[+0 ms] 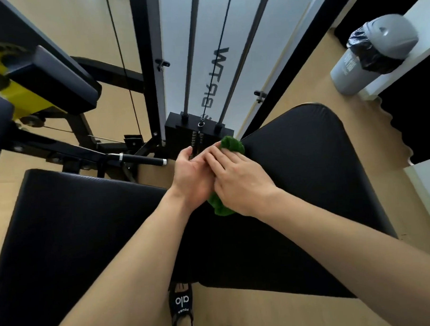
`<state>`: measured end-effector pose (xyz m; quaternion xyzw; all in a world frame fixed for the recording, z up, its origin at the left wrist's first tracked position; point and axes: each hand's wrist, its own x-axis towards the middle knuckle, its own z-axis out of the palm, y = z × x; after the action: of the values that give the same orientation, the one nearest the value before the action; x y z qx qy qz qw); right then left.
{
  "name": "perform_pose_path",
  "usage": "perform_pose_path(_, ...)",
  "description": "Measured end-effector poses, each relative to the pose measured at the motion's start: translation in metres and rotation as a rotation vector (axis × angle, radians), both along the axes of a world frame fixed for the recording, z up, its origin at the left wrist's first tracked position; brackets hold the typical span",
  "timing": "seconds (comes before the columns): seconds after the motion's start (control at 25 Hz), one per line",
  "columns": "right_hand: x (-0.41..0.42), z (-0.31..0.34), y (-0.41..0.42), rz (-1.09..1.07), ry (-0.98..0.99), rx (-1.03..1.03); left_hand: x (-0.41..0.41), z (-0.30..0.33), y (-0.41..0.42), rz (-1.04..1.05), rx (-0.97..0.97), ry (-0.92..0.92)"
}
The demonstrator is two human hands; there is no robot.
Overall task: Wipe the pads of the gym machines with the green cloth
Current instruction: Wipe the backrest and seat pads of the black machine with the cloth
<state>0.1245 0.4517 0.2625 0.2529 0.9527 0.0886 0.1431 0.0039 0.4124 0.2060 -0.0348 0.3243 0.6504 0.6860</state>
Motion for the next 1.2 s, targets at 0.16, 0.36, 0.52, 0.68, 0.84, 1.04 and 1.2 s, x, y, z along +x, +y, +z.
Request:
perform_pose_path(0.16,0.008,-0.015,-0.020,0.061,-0.159,0.144,-0.004,-0.016,-0.006,0.065,-0.052,0.053)
perform_pose_path(0.36,0.015,-0.032,-0.037,0.092,-0.261,0.235,-0.025,-0.049,-0.057,-0.134,-0.275,0.681)
perform_pose_path(0.52,0.004,-0.027,-0.006,0.157,-0.247,0.242,-0.053,-0.114,-0.143,-0.683,-0.621,1.423)
perform_pose_path(0.68,-0.034,-0.037,0.033,-0.036,-0.223,0.320,-0.075,-0.154,-0.208,-0.995,-0.832,1.645)
perform_pose_path(0.84,-0.046,-0.085,0.004,-0.091,-0.277,0.371,-0.081,-0.211,-0.235,-1.233,-0.894,1.660)
perform_pose_path(1.04,-0.042,-0.139,-0.049,-0.025,-0.165,0.280,-0.075,-0.262,-0.246,-1.326,-0.869,1.675)
perform_pose_path(1.2,-0.018,-0.179,-0.139,0.171,-0.264,0.089,-0.079,-0.274,-0.262,-1.329,-0.798,1.713)
